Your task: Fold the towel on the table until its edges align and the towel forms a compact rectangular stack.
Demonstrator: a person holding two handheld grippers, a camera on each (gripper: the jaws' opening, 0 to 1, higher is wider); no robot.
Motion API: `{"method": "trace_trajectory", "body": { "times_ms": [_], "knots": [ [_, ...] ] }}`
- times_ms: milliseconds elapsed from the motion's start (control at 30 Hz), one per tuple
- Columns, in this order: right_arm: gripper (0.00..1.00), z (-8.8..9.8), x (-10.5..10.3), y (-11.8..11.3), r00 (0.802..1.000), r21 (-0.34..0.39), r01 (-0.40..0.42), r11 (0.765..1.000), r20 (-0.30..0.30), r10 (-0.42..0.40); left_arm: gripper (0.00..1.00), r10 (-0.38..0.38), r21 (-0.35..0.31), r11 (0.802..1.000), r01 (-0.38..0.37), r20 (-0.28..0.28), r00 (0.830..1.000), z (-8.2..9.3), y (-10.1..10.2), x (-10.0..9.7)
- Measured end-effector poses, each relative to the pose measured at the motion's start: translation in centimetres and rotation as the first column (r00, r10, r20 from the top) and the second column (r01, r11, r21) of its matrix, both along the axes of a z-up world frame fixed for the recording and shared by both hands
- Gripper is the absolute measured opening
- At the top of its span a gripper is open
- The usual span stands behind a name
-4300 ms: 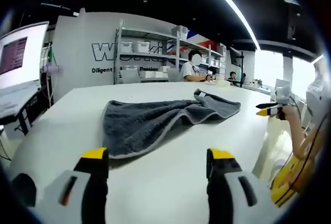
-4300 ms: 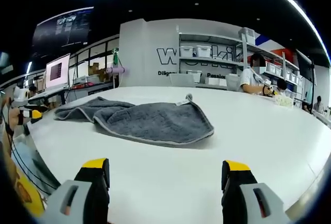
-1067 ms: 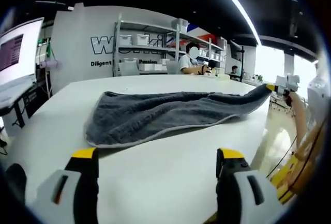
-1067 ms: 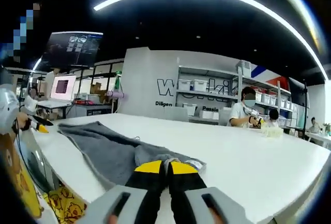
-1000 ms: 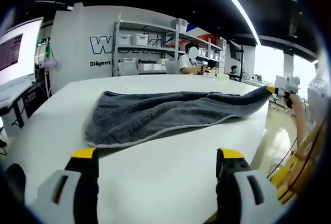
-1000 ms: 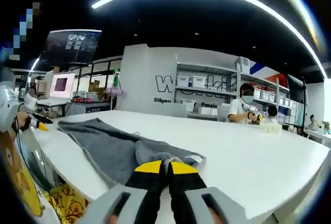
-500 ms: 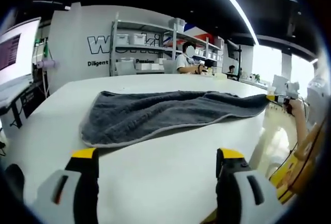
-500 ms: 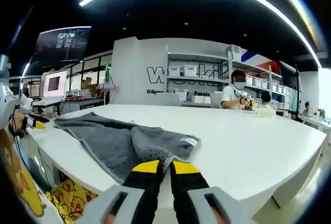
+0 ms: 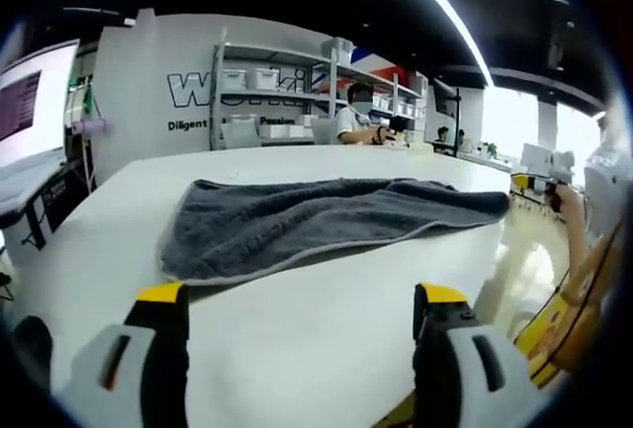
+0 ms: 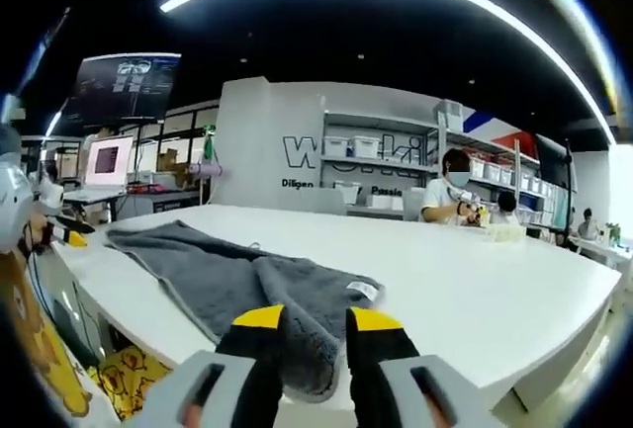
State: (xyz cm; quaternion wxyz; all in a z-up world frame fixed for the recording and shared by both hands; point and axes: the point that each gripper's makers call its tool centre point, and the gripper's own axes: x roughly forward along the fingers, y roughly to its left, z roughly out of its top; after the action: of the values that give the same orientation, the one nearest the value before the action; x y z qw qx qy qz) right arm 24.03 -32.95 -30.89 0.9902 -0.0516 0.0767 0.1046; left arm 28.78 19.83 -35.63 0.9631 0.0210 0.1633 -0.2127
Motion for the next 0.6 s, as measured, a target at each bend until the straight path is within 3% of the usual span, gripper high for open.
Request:
{"method": "trace_trajectory", "body": {
  "times_ms": [100,300,600],
  "knots": [
    [0.29,-0.6,0.0,1.8,0.997,-0.026,-0.056,0.998,-0.053,0.055,0.99,0.006,-0.003,1.0,-0.006,0.0,1.0,0.0,0.2,-0.1],
    [0.44,-1.9,0.3,3.0,0.985,-0.133,-0.095,0.986,-0.154,0.074,0.99,0.01,-0.008,1.0,-0.01,-0.006,1.0,-0.2,0.4,-0.1],
    [0.64,-1.7,2.2,2.9,0.962,-0.118,-0.167,0.979,-0.238,0.135,0.99,0.002,-0.014,1.0,-0.002,-0.009,1.0,-0.3,0.3,0.0]
  ]
}}
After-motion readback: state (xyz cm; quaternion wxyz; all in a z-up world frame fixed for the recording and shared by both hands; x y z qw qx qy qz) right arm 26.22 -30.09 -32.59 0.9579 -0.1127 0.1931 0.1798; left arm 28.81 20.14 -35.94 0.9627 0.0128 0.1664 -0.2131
